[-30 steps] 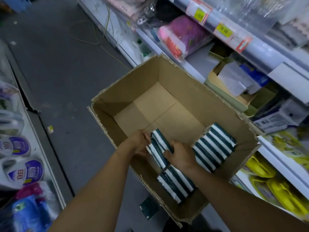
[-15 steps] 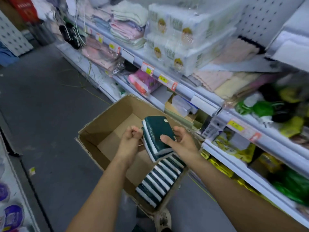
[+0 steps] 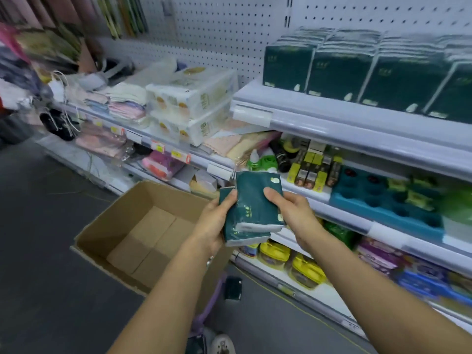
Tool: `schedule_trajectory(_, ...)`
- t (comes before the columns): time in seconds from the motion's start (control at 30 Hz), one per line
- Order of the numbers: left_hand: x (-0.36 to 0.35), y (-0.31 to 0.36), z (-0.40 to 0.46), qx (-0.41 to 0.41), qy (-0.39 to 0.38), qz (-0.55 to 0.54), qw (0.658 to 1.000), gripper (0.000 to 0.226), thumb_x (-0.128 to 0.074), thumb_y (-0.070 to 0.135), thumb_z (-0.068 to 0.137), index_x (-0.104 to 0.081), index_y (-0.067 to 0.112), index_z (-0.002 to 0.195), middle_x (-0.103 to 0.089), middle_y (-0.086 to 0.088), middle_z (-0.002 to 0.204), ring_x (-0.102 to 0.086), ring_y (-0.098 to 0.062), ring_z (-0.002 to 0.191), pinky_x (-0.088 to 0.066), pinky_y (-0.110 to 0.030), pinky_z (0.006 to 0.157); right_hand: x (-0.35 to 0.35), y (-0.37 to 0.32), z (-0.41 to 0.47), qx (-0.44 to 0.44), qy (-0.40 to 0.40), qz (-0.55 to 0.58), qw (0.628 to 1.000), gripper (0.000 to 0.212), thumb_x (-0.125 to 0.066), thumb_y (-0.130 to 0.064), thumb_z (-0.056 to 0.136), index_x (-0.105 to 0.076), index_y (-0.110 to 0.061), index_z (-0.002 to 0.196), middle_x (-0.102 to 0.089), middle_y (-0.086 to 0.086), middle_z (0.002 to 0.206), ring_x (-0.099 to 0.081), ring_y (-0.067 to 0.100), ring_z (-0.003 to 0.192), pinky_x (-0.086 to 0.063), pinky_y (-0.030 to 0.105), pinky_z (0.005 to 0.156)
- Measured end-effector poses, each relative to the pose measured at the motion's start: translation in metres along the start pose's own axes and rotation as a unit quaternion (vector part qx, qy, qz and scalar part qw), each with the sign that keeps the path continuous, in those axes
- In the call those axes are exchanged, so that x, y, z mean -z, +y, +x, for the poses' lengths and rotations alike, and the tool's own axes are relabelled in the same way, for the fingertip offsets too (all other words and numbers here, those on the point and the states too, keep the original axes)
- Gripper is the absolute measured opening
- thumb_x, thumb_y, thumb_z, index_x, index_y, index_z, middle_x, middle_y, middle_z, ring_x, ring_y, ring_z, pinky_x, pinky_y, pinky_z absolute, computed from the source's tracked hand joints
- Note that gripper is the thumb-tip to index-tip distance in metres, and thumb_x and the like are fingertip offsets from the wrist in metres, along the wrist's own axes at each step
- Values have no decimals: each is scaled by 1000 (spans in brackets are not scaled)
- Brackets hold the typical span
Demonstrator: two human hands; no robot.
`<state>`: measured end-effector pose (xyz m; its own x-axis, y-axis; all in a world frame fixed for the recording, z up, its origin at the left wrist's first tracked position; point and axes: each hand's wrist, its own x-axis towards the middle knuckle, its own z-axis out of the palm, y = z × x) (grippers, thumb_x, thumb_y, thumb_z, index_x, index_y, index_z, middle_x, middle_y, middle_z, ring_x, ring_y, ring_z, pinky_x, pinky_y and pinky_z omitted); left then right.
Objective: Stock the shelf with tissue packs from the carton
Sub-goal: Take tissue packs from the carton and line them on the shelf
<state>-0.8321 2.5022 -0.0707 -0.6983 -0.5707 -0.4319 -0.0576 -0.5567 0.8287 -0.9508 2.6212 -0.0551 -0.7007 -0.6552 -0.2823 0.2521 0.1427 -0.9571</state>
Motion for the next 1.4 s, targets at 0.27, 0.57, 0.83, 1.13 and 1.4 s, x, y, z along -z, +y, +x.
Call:
schedule_trajectory(0.27, -113, -14, -52, -37, -106, 89, 990, 62, -80, 23, 74, -57, 6, 129, -72, -14, 115, -70, -33, 104, -58, -45, 86, 114, -24, -73, 40, 83, 50, 994, 27, -73, -21, 86, -67, -7, 108, -74, 9, 102, -73, 23, 88, -60, 37, 75)
schedule_trajectory(0.57, -184, -16, -60, -33, -249, 288, 924, 61, -84, 16, 73, -54, 21, 126, -73, -7, 112, -73, -30, 96, -60, -44, 79, 212, -54, -122, 100, 51, -136, 984, 16, -76, -28, 82, -72, -15, 91, -72, -5, 79, -66, 6, 71, -48, 18, 59)
schedule_trajectory(0.83, -262, 28, -27, -83, -236, 182, 951, 43, -68, 33, 84, -62, 8, 119, -73, -14, 112, -72, -24, 93, -61, -35, 77, 276, -118, -111, 156, 153, -52, 974, 27, -68, -37, 86, -57, -15, 74, -56, 0, 62, -49, 11, 53, -38, 23, 49)
schedule_trajectory(1.13, -332, 75, 13, -153, -222, 203, 941, 40, -68, 34, 92, -60, 13, 124, -74, -4, 108, -74, -19, 90, -60, -32, 67, 353, -154, -87, 246, 370, -26, 895, 17, -74, -17, 86, -58, -18, 91, -71, 9, 96, -69, 25, 90, -54, 41, 81)
schedule_trajectory(1.4, -384, 67, 30, -116, -291, 231, 921, 35, -66, 32, 93, -61, 11, 121, -75, -5, 103, -75, -18, 83, -58, -28, 61, 396, -157, -65, 155, 457, -159, 861, 21, -73, -21, 87, -57, -7, 90, -63, 6, 83, -60, 22, 77, -47, 30, 69)
